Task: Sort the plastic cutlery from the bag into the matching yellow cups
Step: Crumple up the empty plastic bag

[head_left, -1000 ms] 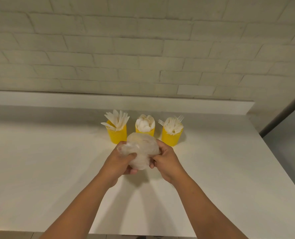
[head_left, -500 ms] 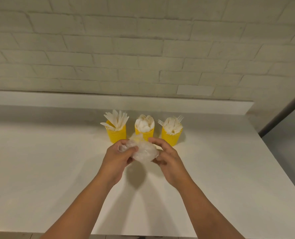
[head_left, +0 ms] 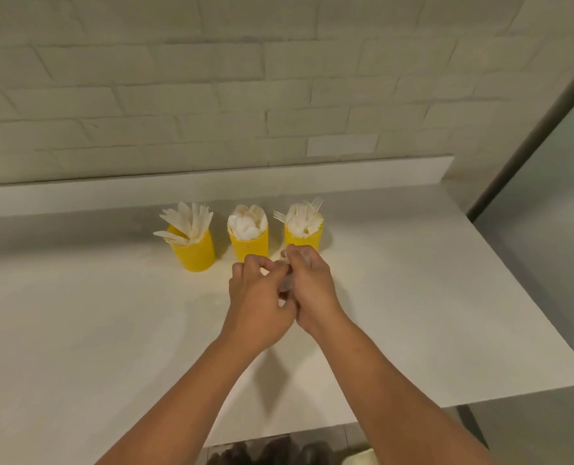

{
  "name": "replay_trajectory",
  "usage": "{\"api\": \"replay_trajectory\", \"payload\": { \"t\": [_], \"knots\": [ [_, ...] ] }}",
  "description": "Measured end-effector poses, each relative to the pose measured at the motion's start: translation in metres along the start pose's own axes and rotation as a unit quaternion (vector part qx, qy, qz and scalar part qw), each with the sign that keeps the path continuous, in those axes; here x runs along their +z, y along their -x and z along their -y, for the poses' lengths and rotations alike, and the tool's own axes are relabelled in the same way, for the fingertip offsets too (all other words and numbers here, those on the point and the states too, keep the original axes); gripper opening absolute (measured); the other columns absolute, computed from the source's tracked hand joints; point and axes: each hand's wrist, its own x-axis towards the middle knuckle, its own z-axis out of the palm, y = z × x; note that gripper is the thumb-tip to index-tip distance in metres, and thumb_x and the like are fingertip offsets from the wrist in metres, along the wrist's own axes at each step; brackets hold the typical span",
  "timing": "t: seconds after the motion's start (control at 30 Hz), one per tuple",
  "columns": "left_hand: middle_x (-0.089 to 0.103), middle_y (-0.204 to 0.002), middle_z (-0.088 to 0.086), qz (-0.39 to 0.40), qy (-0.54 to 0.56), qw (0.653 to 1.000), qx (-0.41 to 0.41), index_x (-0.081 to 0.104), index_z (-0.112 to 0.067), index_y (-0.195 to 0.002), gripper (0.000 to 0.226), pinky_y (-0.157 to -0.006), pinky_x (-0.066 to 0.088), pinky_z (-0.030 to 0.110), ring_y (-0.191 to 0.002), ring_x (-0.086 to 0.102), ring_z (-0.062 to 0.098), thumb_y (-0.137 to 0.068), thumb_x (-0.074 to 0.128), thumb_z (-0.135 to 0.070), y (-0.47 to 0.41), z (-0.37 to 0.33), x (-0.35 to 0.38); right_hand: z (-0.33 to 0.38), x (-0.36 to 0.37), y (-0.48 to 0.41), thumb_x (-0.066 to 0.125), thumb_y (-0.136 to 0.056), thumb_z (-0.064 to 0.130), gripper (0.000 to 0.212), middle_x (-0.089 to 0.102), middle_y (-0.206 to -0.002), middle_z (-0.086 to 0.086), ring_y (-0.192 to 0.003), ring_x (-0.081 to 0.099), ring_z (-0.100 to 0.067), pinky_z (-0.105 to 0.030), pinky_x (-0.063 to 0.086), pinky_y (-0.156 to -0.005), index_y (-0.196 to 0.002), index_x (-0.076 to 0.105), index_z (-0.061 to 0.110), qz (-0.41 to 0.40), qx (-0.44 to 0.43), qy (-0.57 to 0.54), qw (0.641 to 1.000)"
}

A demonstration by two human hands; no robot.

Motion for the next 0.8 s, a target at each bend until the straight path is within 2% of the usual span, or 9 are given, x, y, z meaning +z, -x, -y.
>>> {"api": "replay_trajectory", "payload": {
  "t": [0.07, 0.17, 0.27, 0.37, 0.47, 0.53, 0.67, 0.73, 0.8],
  "knots": [
    [0.045, -0.117, -0.006, 0.042, 0.034, 0.998, 0.017, 0.057, -0.035, -0.142, 0.063, -0.099, 0.04, 0.035, -0.104, 0.033, 0.015, -0.082, 0.053, -0.052, 0.015, -0.002, -0.009, 0.005, -0.007, 0.002, 0.059, -0.1, 0.027, 0.021, 0.061, -0.079, -0.014, -0.058, 0.055, -0.025, -0.028, 0.041, -0.051, -0.099, 0.06, 0.005, -0.035, -0.029, 0.033, 0.998],
    [0.042, -0.119, -0.014, 0.054, 0.1, 0.993, 0.031, 0.051, -0.042, -0.147, 0.056, -0.101, 0.036, 0.02, -0.112, 0.039, 0.008, -0.091, 0.06, -0.046, 0.043, 0.01, -0.028, 0.009, -0.015, 0.004, 0.06, -0.099, 0.036, 0.036, 0.057, -0.068, -0.005, -0.045, 0.045, -0.016, -0.022, 0.033, -0.043, -0.091, 0.06, 0.001, -0.092, -0.091, 0.134, 0.982],
    [0.054, -0.113, -0.019, 0.1, 0.176, 0.979, 0.007, 0.063, -0.047, -0.128, 0.04, -0.087, 0.042, 0.011, -0.101, 0.055, 0.009, -0.095, 0.07, -0.027, 0.074, 0.042, -0.051, 0.006, -0.022, 0.011, 0.062, -0.096, 0.044, 0.053, 0.044, -0.06, -0.006, -0.051, 0.04, -0.017, -0.026, 0.034, -0.052, -0.073, 0.048, -0.002, -0.156, -0.156, 0.232, 0.947],
    [0.068, -0.086, -0.002, 0.191, 0.247, 0.946, -0.083, 0.078, -0.036, -0.099, 0.024, -0.07, 0.046, 0.018, -0.071, 0.06, 0.013, -0.097, 0.067, -0.014, 0.1, 0.088, -0.076, -0.003, -0.025, 0.027, 0.062, -0.096, 0.042, 0.06, 0.037, -0.06, -0.018, -0.055, 0.032, -0.016, -0.031, 0.03, -0.054, -0.063, 0.039, -0.001, -0.204, -0.178, 0.303, 0.914],
    [0.064, -0.065, 0.003, 0.331, 0.235, 0.901, -0.151, 0.071, -0.023, -0.068, 0.037, -0.057, 0.037, 0.021, -0.055, 0.051, 0.009, -0.101, 0.062, -0.009, 0.129, 0.139, -0.098, -0.02, -0.032, 0.048, 0.06, -0.094, 0.028, 0.056, 0.022, -0.056, -0.007, -0.053, 0.02, -0.015, -0.032, 0.024, -0.054, -0.054, 0.024, 0.014, -0.233, -0.161, 0.352, 0.892],
    [0.056, -0.059, -0.001, 0.372, 0.194, 0.895, -0.151, 0.063, -0.022, -0.057, 0.043, -0.057, 0.033, 0.021, -0.055, 0.047, 0.008, -0.099, 0.068, -0.015, 0.152, 0.165, -0.106, -0.036, -0.038, 0.064, 0.058, -0.091, 0.021, 0.054, 0.018, -0.054, -0.002, -0.054, 0.017, -0.016, -0.033, 0.021, -0.054, -0.054, 0.019, 0.017, -0.247, -0.141, 0.362, 0.888],
    [0.054, -0.056, 0.009, 0.329, 0.212, 0.902, -0.181, 0.064, -0.02, -0.057, 0.044, -0.049, 0.031, 0.018, -0.05, 0.046, 0.013, -0.095, 0.068, 0.002, 0.174, 0.171, -0.104, -0.063, -0.049, 0.1, 0.057, -0.092, 0.018, 0.054, 0.016, -0.054, 0.001, -0.057, 0.016, -0.017, -0.034, 0.02, -0.056, -0.055, 0.017, 0.018, -0.258, -0.124, 0.352, 0.891],
    [0.063, -0.065, 0.014, 0.295, 0.228, 0.915, -0.155, 0.066, -0.025, -0.073, 0.03, -0.048, 0.04, 0.019, -0.048, 0.052, 0.016, -0.096, 0.067, -0.006, 0.164, 0.144, -0.092, -0.071, -0.053, 0.119, 0.056, -0.094, 0.021, 0.052, 0.018, -0.055, -0.001, -0.057, 0.018, -0.017, -0.034, 0.022, -0.056, -0.056, 0.02, 0.016, -0.283, -0.12, 0.339, 0.889],
    [0.069, -0.083, 0.002, 0.28, 0.233, 0.927, -0.089, 0.065, -0.036, -0.089, 0.021, -0.054, 0.05, 0.016, -0.057, 0.064, 0.011, -0.099, 0.063, -0.018, 0.148, 0.103, -0.067, -0.08, -0.061, 0.137, 0.056, -0.095, 0.024, 0.05, 0.022, -0.057, -0.003, -0.057, 0.02, -0.016, -0.033, 0.024, -0.056, -0.059, 0.024, 0.011, -0.319, -0.116, 0.312, 0.887]
  ]
}}
